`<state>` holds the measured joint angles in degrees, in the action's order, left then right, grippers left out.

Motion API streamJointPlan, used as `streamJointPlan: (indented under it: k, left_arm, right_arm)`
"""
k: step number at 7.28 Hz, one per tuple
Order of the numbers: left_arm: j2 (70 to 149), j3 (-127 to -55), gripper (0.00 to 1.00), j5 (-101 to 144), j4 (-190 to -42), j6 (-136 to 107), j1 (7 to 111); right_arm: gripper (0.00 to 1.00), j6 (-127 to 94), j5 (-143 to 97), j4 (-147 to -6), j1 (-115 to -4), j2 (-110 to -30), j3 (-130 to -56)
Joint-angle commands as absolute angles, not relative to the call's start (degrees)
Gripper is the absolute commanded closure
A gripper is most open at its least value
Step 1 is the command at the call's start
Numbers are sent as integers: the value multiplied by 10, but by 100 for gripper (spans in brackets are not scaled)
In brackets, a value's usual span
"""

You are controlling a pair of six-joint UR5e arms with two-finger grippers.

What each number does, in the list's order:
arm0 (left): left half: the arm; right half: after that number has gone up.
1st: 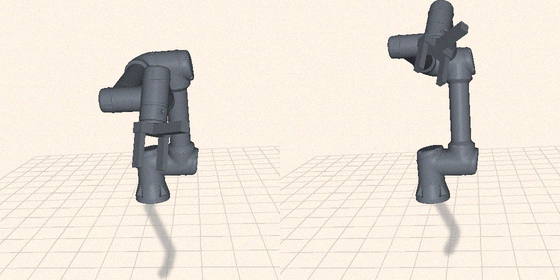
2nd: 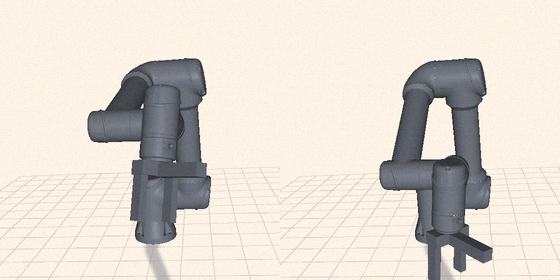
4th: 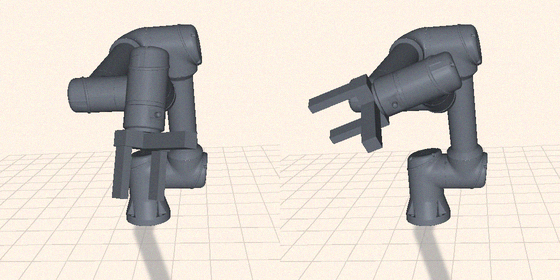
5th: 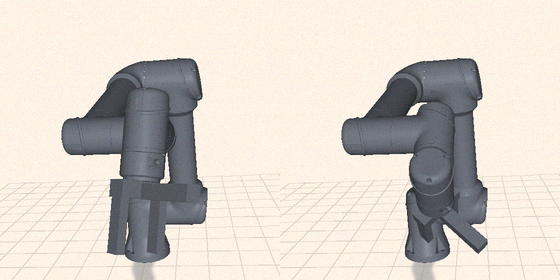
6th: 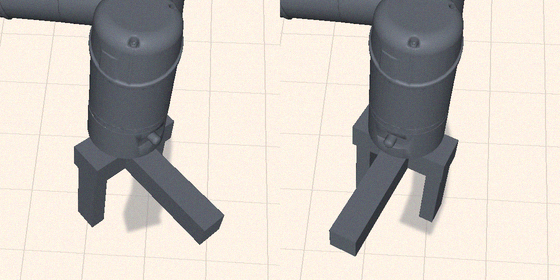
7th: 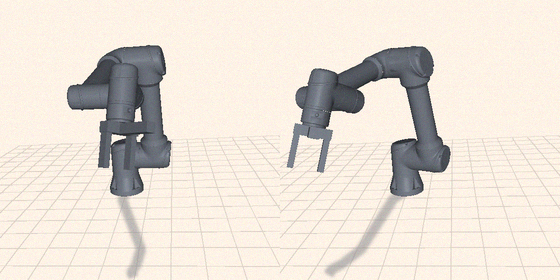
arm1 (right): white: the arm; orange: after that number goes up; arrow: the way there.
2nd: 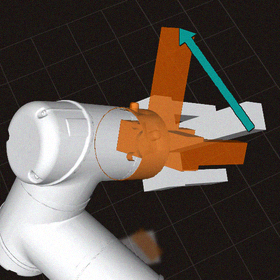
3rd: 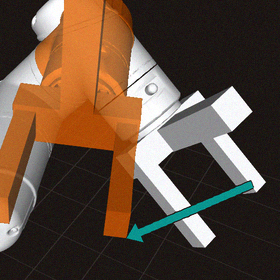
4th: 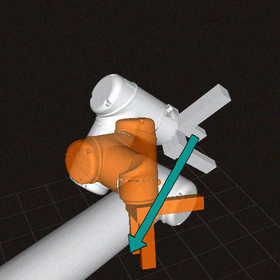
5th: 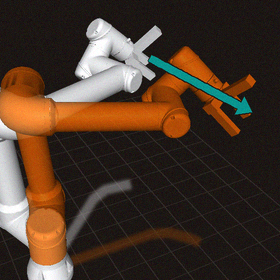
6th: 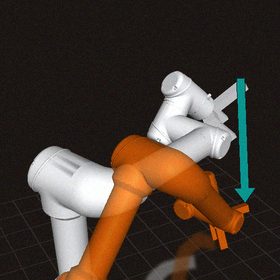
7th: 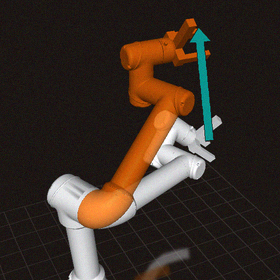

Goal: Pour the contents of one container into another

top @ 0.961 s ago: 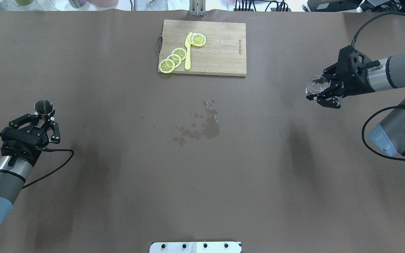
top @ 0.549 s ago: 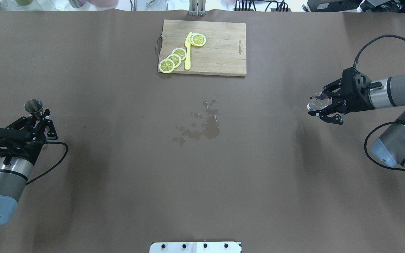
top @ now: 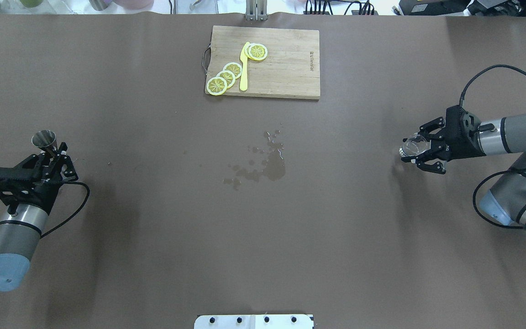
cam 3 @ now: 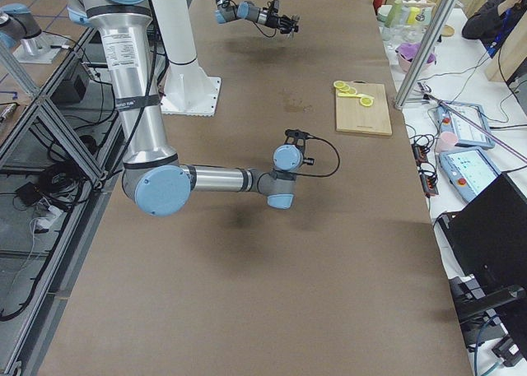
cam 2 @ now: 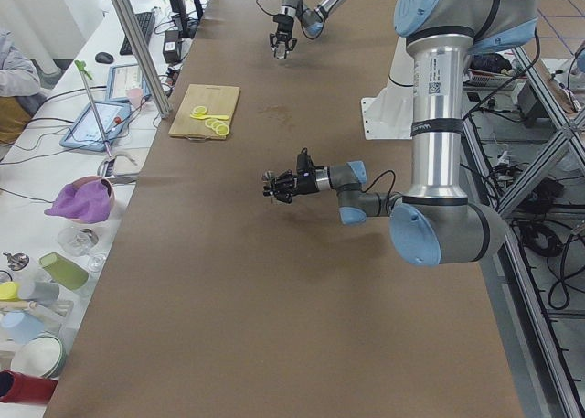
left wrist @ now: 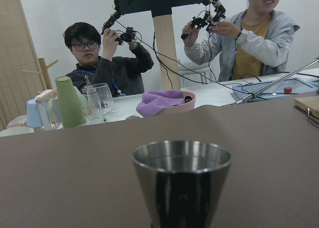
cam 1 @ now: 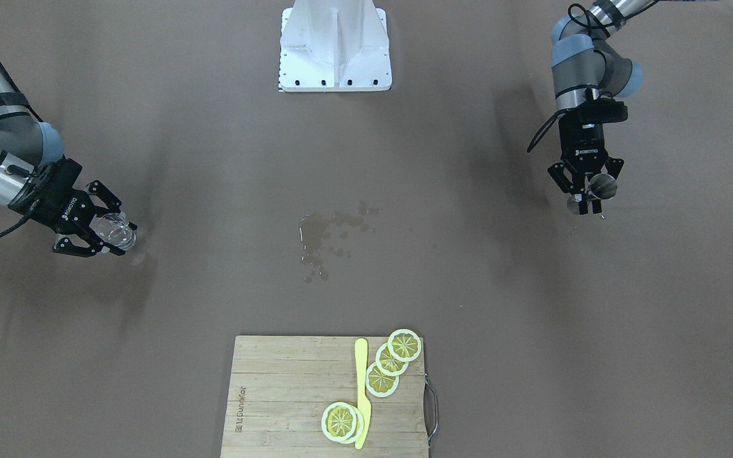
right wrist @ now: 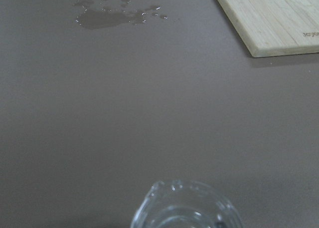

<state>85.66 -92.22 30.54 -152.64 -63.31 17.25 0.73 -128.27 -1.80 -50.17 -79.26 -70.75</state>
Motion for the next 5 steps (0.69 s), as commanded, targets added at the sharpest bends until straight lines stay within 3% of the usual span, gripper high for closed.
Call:
streamJointPlan:
  k: [1, 5]
  left_arm:
    - [859, -921, 100, 266, -1450, -640, 172]
    - [890, -906, 100, 225, -1433, -687, 164]
  right_arm:
    - [100, 7, -1281, 3, -495, -788, -690]
    - [100, 7, -1276, 29, -492, -763, -655]
